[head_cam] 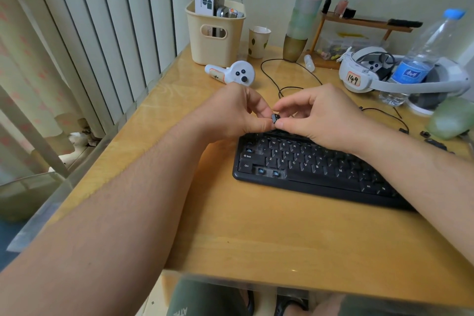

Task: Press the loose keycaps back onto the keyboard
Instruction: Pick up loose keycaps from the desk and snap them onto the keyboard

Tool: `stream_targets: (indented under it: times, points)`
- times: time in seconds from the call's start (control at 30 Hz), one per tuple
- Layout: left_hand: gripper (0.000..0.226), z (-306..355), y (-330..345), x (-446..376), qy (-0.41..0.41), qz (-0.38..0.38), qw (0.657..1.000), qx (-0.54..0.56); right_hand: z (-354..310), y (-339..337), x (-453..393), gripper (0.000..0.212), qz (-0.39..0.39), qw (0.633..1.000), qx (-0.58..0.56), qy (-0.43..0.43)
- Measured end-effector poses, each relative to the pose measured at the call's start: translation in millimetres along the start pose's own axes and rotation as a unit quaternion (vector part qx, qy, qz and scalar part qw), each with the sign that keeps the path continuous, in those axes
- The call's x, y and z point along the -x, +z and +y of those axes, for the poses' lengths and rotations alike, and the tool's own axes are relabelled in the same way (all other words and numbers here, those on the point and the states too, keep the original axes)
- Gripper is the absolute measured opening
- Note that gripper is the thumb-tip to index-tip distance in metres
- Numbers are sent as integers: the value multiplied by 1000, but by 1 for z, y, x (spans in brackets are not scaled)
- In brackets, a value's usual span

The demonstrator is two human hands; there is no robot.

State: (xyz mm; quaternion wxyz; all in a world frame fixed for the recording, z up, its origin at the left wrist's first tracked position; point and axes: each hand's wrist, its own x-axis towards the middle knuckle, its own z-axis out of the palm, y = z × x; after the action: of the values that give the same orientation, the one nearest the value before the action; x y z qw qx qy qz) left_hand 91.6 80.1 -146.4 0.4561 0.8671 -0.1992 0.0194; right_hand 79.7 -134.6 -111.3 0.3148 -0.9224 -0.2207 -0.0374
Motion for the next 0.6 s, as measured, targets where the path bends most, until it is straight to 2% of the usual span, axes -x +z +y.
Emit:
stream_targets:
  times: [0.1,0.33,0.47,0.6]
  points:
    - [9,0,0,0,-7,2,1000,-13,-5,-4,-1,16,-17,997,76,-14]
    - [5,-3,-1,-1,-25,-1,1000,-1,-5,2,-2,16,10,995,85,-41]
    - [22,-5,-6,-3,-64,31,997,14,4,4,-5,24,-12,1000,10,-19]
    - [23,-9,-5,-4,-86,45,995,37,10,1,-8,18,-61,994,-90,18]
